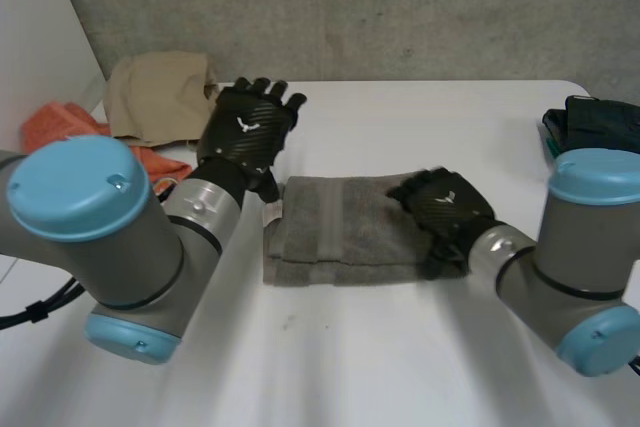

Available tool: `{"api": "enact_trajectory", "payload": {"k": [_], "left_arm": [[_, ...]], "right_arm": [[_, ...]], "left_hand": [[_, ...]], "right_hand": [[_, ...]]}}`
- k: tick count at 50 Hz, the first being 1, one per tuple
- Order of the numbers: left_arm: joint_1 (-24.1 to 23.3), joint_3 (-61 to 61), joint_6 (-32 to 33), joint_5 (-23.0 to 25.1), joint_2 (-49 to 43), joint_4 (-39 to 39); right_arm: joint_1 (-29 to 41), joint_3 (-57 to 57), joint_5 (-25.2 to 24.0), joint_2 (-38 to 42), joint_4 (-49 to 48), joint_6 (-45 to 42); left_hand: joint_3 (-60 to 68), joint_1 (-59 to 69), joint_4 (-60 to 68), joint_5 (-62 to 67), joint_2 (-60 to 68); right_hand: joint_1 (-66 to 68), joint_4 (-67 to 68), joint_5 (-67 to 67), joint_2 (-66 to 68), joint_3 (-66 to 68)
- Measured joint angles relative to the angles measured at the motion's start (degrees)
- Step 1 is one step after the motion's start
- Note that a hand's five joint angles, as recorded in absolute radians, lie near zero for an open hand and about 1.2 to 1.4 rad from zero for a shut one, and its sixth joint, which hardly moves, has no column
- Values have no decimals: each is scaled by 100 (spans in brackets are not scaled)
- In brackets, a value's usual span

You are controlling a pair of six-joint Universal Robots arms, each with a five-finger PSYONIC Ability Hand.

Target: Fold the laundry.

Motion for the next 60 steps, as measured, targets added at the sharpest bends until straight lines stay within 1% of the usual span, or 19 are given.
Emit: {"api": "enact_trajectory", "payload": {"k": [1, 3, 5, 6, 7, 8, 12, 16, 18, 23, 25, 29, 31, 34, 40, 42, 46, 53, 60], "left_arm": [[-29, 9, 1, -1, -31, 0], [-83, 18, 6, -8, -109, -3], [-103, 14, 8, -16, -145, -4], [-115, 1, 11, -22, -168, -6], [-115, 1, 11, -22, -168, -6], [-119, -17, 12, -31, -174, -8], [-114, -57, 14, -56, -143, -10], [-84, -144, 15, -79, 8, -10], [-52, -216, 13, -83, 129, -11], [56, -377, 5, -85, 317, -11], [84, -414, 1, -85, 346, -11], [114, -434, -13, -84, 363, -9], [106, -394, -54, -84, 357, -8], [81, -255, -188, -85, 327, -11], [-72, 331, -697, -99, 44, -87], [-226, 697, -944, -122, -223, -212], [-522, 1303, -1212, -193, -791, -606], [-880, 2027, -1418, -628, -1773, -1450], [-910, 2150, -1430, -1264, -2260, -1912]], "right_arm": [[-93, 29, 5, 26, 49, -39], [-397, 91, 49, 154, 149, -350], [-516, 99, 85, 208, 157, -530], [-744, 92, 196, 306, 100, -969], [-744, 92, 196, 306, 100, -969], [-861, 69, 314, 350, -38, -1311], [-858, 13, 504, 337, -439, -1791], [-150, -66, 396, 70, -1133, -1936], [436, -78, 107, -48, -1457, -1935], [1337, -85, -578, 131, -1636, -1963], [1564, -102, -753, 318, -1560, -2009], [1769, -154, -846, 597, -1221, -2038], [1752, -165, -780, 582, -1057, -1888], [1561, -165, -654, 334, -917, -1419], [732, -195, -480, -382, -755, 383], [371, -299, -476, -567, -550, 1224], [11, -685, -494, -556, 41, 1988], [-81, -1733, -539, 275, 1264, 1981], [-12, -2790, -667, 1388, 2295, 1671]], "left_hand": [[0, 0, 0, 0, 0], [0, 0, 0, 0, 0], [0, 0, 0, 0, 0], [0, 0, 0, 0, 0], [0, 0, 0, 0, 0], [0, 0, 0, 0, 0], [0, 0, 0, 0, 0], [0, 0, 0, 0, 0], [0, 0, 0, 0, 0], [0, 0, 0, 0, 0], [0, 0, 0, 0, 0], [0, 0, 0, 0, 0], [0, 0, 0, 0, 0], [0, 0, 0, 0, 0], [0, 0, 0, 0, 0], [0, 0, 0, 0, 0], [0, 0, 0, 0, 0], [0, 0, 0, 0, 0], [0, 0, 0, 0, 0]], "right_hand": [[538, 566, 471, 558, 564], [2828, 2779, 2799, 2853, 2792], [3739, 3618, 3635, 3865, 3643], [4746, 5143, 5099, 5254, 5150], [4746, 5143, 5099, 5254, 5150], [4995, 5550, 5428, 5506, 5528], [5116, 5639, 5514, 5506, 5589], [5175, 5654, 5546, 5506, 5602], [5175, 5654, 5564, 5506, 5602], [5147, 5614, 5529, 5457, 5570], [4252, 4458, 4410, 4304, 4341], [517, 681, 678, 586, 694], [5, 65, 27, 34, 51], [4, 2, -1, 15, 7], [4, 2, -2, 15, 7], [4, 2, -1, 15, 7], [4, 2, -1, 15, 7], [4, 2, -1, 15, 7], [4, 2, 0, 15, 7]]}}
